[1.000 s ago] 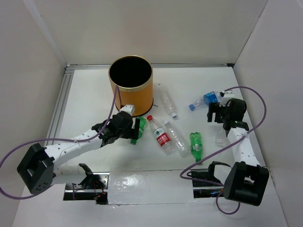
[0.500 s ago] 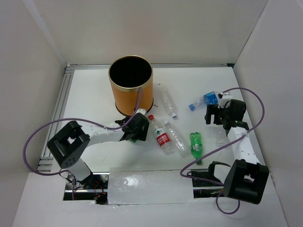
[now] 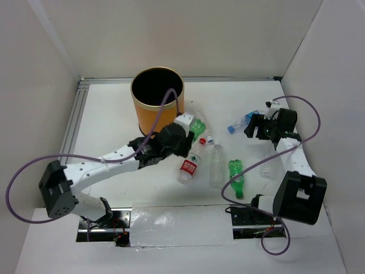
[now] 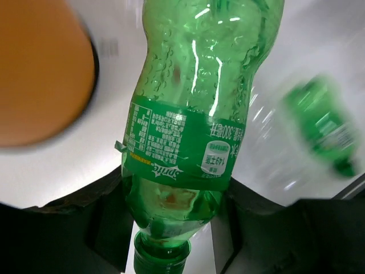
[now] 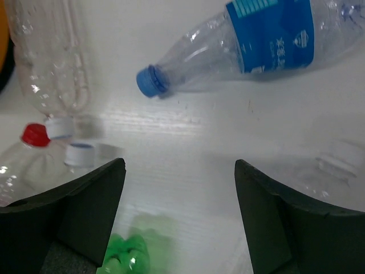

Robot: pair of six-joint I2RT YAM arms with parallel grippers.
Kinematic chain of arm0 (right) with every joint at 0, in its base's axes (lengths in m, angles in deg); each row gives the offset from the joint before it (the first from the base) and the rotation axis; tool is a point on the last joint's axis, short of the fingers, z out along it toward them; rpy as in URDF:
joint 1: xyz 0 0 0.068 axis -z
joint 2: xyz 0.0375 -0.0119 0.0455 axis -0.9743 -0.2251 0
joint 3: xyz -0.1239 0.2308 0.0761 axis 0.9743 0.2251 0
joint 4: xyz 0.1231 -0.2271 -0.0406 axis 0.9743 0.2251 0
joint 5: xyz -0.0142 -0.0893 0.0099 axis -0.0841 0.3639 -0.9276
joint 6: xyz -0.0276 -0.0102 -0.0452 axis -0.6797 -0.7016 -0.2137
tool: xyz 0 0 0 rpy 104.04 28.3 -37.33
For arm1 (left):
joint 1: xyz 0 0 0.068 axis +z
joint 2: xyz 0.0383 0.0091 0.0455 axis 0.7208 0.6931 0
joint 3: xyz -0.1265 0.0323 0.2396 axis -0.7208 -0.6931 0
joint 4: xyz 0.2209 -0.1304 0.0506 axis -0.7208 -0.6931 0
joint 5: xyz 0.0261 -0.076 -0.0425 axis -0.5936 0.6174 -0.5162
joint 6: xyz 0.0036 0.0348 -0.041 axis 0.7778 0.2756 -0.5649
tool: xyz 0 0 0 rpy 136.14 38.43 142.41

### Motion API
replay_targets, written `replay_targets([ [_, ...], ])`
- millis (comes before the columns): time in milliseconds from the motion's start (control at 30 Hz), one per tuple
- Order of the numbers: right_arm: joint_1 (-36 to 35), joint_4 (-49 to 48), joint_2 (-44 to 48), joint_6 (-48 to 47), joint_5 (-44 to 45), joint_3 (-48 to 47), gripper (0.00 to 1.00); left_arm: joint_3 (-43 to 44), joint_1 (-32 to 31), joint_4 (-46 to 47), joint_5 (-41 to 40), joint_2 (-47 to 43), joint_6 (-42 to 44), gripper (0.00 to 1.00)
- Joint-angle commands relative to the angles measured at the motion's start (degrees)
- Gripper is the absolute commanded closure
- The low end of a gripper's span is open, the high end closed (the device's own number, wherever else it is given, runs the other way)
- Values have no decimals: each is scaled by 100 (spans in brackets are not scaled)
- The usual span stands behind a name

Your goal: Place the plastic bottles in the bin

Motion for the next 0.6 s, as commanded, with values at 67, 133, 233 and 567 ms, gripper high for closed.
replay_targets([
  [67, 27, 26, -856, 1277, -449, -1054, 17, 2015, 237, 389, -544, -330, 922, 100],
  [133, 27, 97, -1296, 1995, -449, -1273, 17, 2422, 430, 688, -834, -146, 1290, 98],
  [233, 27, 97, -1762, 2761, -449, -1336, 13, 3205, 957, 750, -1090, 408, 1460, 97],
  [567, 27, -473, -2483, 3651, -343, -1196, 9, 4182, 2531, 531, -651, 1525, 1399, 91],
])
